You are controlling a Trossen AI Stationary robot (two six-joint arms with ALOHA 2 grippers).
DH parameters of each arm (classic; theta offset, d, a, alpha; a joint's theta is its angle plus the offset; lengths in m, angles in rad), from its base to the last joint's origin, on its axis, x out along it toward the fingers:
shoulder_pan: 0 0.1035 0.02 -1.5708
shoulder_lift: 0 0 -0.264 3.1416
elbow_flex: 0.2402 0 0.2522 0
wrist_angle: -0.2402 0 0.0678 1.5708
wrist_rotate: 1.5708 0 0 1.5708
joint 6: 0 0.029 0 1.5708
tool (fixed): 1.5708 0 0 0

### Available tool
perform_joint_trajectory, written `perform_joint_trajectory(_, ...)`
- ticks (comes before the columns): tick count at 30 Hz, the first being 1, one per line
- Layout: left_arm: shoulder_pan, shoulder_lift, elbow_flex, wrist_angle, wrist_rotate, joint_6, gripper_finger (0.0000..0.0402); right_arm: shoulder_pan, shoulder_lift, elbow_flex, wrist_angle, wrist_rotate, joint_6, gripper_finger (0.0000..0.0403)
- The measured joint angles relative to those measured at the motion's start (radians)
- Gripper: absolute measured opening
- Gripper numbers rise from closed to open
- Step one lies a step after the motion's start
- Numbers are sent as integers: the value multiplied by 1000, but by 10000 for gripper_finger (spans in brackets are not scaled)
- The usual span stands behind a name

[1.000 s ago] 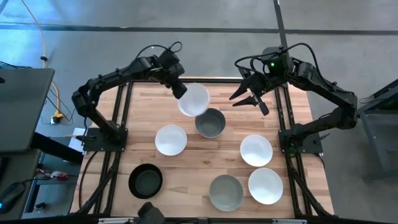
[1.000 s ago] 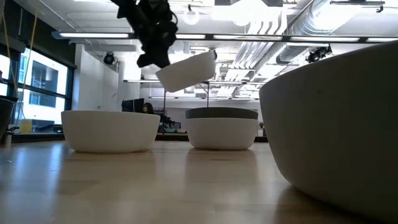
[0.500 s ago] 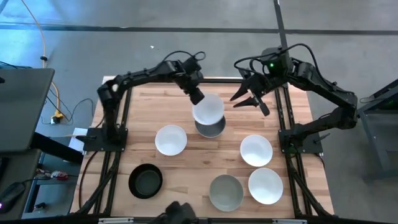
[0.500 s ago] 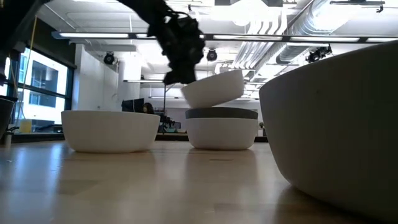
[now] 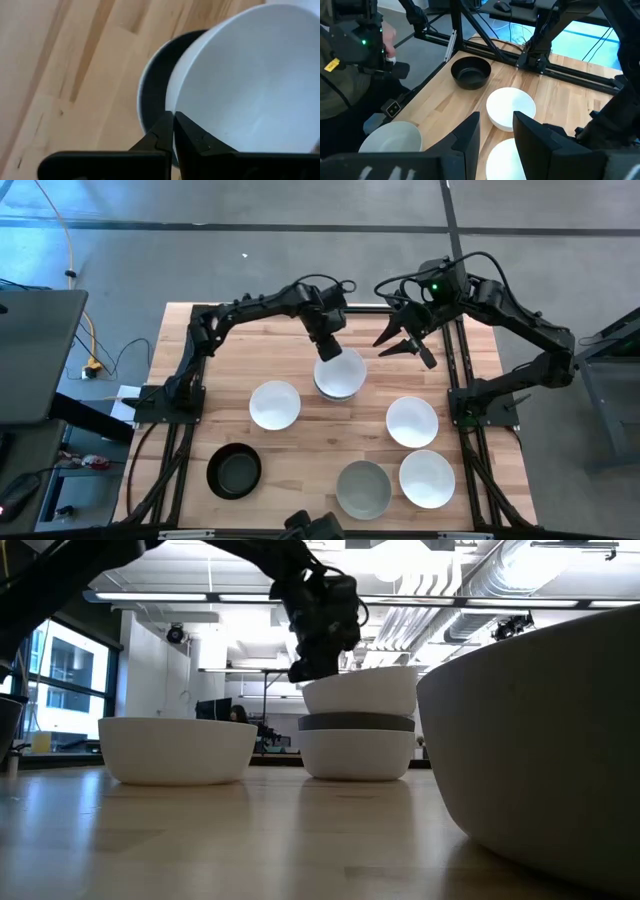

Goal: Nest bowls inside each other
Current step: Stack the white bowl on top of the gray bowl

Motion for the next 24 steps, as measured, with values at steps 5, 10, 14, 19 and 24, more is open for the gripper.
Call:
perform_joint_trajectory(5,-3,6,-7,-25,-66,5,0,0,0,0,-2,0,0,110)
perform_joint_trajectory(10,-3,6,-8,-29,-70,6,0,0,0,0,-2,-1,0,110)
perform_joint_trajectory(14,-5,6,-8,-32,-70,8,0,0,0,0,1,-2,0,110)
perform_joint_trajectory(19,-7,6,-8,-34,-68,7,0,0,0,0,2,-3,0,110)
perform_joint_trajectory(24,-15,7,-8,-35,-68,1,0,0,0,0,2,-6,0,110)
